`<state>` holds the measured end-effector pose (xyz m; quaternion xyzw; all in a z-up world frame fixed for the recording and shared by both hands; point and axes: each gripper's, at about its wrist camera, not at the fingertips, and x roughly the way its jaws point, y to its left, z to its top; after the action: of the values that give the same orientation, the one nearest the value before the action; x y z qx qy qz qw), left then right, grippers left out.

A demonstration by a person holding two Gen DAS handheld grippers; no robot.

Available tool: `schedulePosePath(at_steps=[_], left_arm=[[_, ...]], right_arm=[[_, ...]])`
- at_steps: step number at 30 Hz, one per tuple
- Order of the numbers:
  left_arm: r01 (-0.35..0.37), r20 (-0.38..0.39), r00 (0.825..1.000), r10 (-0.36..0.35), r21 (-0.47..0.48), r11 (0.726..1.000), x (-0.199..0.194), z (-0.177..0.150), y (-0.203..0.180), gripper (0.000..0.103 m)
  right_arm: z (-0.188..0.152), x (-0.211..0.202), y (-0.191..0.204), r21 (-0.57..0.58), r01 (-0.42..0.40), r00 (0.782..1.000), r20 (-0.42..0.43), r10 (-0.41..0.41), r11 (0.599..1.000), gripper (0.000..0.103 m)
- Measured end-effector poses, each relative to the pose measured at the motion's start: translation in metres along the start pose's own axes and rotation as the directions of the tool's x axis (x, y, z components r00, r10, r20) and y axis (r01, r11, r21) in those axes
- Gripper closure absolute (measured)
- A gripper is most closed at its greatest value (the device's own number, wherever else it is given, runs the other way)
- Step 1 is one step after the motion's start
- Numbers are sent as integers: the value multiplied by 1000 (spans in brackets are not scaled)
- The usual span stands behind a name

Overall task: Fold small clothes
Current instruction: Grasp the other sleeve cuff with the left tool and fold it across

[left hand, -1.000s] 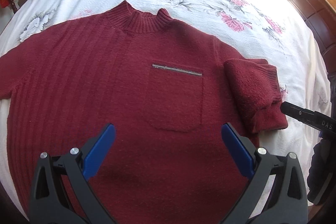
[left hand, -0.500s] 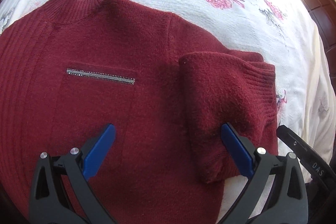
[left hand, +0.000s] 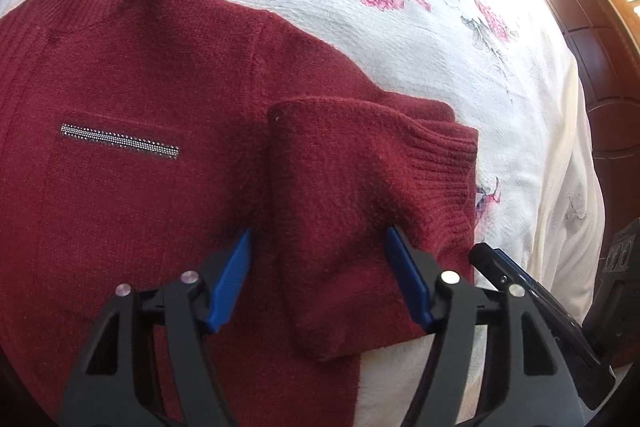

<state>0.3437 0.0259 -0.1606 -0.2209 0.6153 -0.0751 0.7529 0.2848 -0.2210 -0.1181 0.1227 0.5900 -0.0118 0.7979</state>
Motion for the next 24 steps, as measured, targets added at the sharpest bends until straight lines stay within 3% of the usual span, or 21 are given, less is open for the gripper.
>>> schedulePosePath(at_steps=[3,4,11,14,20,24], left_arm=[[17,40,999,-18,22,1000,-7,-3,-4,88],[22,60,998,-24,36,999,-12,-5,-5,93],[99,187,977,-103,35,995,-59,-14,16,95],[58,234,970,-66,39,998,-83,-14,34,95],[-27,288,957,21,17,1000,-125,-8,72,95],[-74,310,948,71,-4,997,-142,-2,98,95]], right_arm=[[0,3,-1,4,4,1000,-3,-4,1000,54],[0,3,-1,5,8,1000,0,-8,1000,54],[1,3,-6,35,-10,1000,12,9,999,54],[0,1,-1,26,-24,1000,16,24,999,54],[-2,5,23,33,-236,971,-23,236,971,54],[-7,13,50,3,-265,963,-57,264,964,54]])
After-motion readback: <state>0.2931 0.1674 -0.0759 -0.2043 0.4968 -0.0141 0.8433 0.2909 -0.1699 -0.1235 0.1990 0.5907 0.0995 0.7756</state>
